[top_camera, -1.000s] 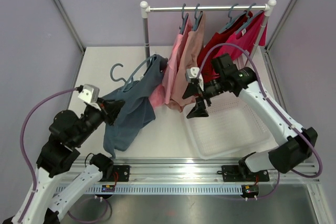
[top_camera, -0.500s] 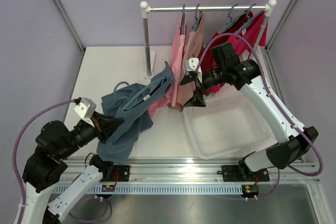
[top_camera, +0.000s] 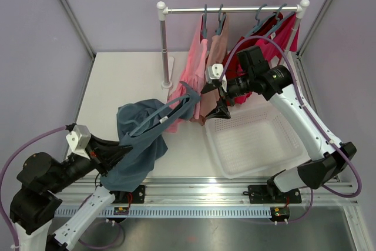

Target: Remove the t-shirt from the hanger

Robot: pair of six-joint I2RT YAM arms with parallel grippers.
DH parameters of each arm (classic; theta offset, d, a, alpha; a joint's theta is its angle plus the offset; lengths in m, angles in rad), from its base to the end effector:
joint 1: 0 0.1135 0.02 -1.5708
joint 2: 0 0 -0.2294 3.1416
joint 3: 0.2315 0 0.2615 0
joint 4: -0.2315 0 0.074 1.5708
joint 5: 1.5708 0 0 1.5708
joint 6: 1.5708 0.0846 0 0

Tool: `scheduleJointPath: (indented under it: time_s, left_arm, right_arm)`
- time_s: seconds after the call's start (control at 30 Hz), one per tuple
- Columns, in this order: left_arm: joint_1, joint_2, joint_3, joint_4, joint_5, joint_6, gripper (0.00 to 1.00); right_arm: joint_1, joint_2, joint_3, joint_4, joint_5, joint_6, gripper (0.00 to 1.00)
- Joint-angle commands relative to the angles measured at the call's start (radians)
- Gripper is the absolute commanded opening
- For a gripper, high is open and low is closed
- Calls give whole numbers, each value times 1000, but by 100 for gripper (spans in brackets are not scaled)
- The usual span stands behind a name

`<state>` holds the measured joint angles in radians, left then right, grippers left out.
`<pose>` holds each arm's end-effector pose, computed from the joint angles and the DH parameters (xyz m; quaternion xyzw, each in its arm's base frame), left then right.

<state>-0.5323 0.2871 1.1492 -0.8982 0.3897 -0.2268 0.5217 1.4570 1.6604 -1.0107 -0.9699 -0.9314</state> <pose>0.0459 -0.0644 0.4053 0.2403 0.6775 -0.3818 0.5810 0.2386 0.2177 0.3636 -0.6752 0.4983 0.3565 0.4107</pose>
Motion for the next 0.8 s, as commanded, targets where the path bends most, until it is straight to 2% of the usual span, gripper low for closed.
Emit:
scheduleJointPath:
  time_s: [0.0,0.17,0.3,0.33,0.43,0.53,0.57,0.67,0.77]
  left_arm:
    - [2,-8,-17,119,90,-32,0]
    - [2,-9,-60,186,104,-55,0]
    - [2,-11,-98,260,92,-77,0]
    - [2,-12,-106,274,89,-81,0]
    - [2,-12,-131,312,80,-94,0]
    - [2,-11,-144,329,63,-94,0]
    - [2,-11,-144,329,57,-92,0]
    - [2,-9,-149,328,38,-88,0]
    - [2,-17,-163,338,32,-95,0]
  right_arm:
    - [4,2,25,17,-29,5,100]
    - [4,26,-16,50,-91,48,97]
    - [4,57,-50,58,-187,69,85]
    - [4,68,-53,57,-185,71,79]
    - [4,77,-62,38,-150,45,70]
    - [1,72,-82,44,-132,36,54]
    - [-5,71,-88,46,-133,34,46]
    - [-43,59,-119,79,-154,45,38]
    - [-94,48,-151,124,-196,71,26]
